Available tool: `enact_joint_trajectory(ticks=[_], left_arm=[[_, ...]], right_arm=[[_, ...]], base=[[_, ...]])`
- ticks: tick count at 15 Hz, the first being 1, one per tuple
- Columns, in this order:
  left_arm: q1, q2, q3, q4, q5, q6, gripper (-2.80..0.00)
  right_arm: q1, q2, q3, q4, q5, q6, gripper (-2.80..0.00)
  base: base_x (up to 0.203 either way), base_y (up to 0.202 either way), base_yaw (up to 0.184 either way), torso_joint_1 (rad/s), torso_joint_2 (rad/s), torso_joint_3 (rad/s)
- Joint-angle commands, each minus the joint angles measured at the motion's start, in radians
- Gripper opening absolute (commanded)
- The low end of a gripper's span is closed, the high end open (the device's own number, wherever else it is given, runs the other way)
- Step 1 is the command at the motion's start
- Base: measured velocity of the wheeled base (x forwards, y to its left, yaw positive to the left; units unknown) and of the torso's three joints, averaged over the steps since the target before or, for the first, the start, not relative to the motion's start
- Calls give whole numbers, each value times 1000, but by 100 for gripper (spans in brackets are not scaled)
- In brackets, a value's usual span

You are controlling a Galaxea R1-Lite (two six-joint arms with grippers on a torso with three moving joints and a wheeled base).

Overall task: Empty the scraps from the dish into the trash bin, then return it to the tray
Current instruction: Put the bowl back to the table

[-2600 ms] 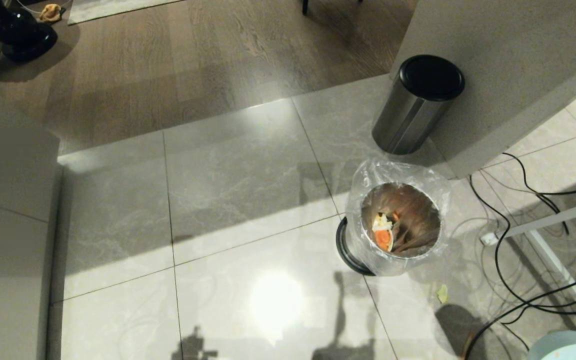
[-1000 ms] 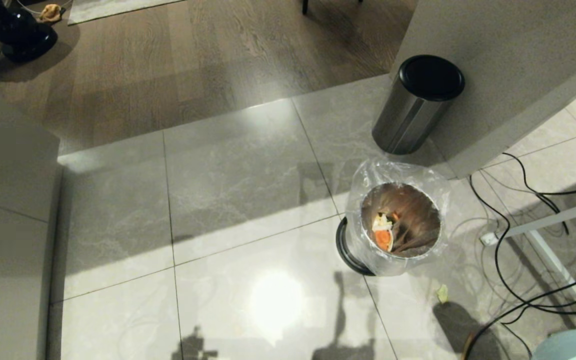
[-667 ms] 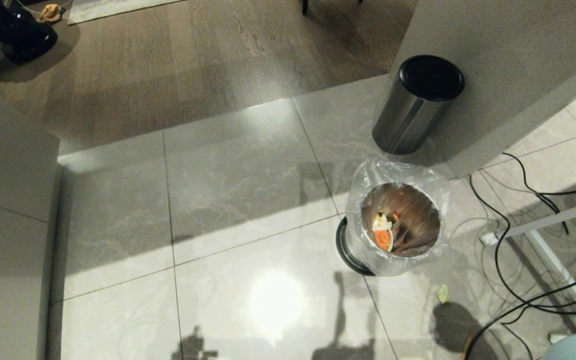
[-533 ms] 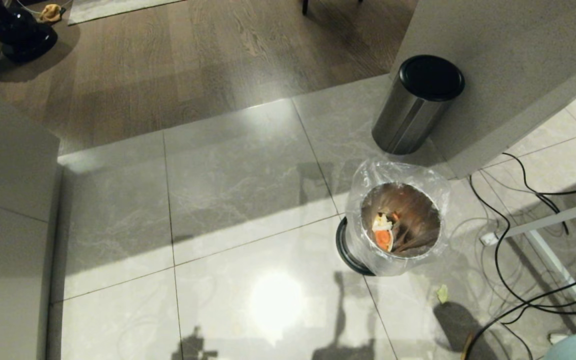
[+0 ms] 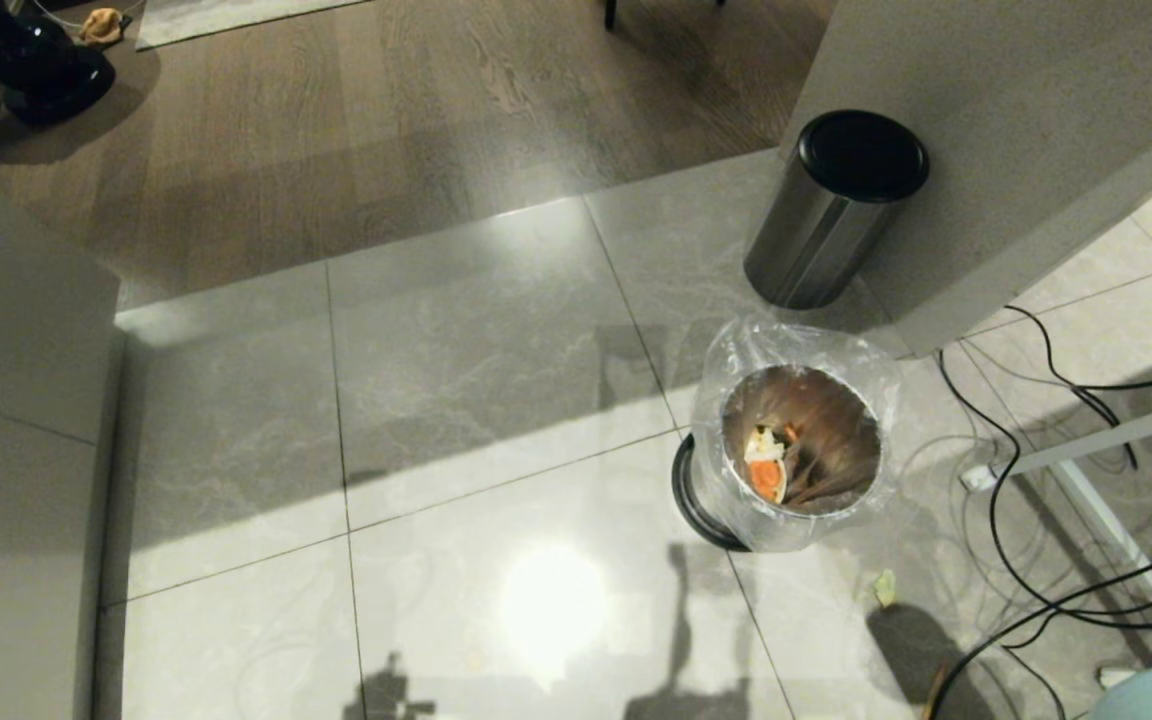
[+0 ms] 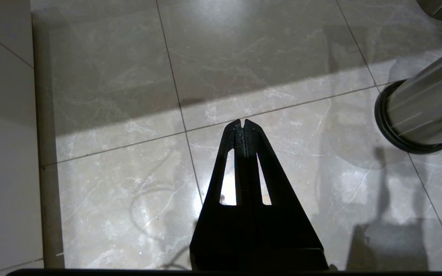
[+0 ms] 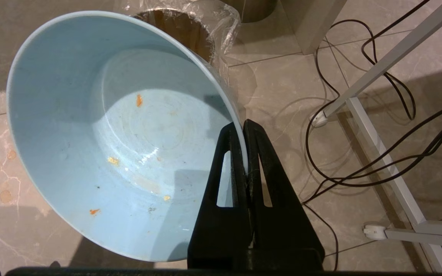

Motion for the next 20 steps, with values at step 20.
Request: enact_joint_trajectory(ticks=[20], left_arm=[[0,1,0,-1,1,-1,-280]], right_arm=[[0,0,0,-1,0,-1,-280]], base=[[0,0,0,0,0,0]])
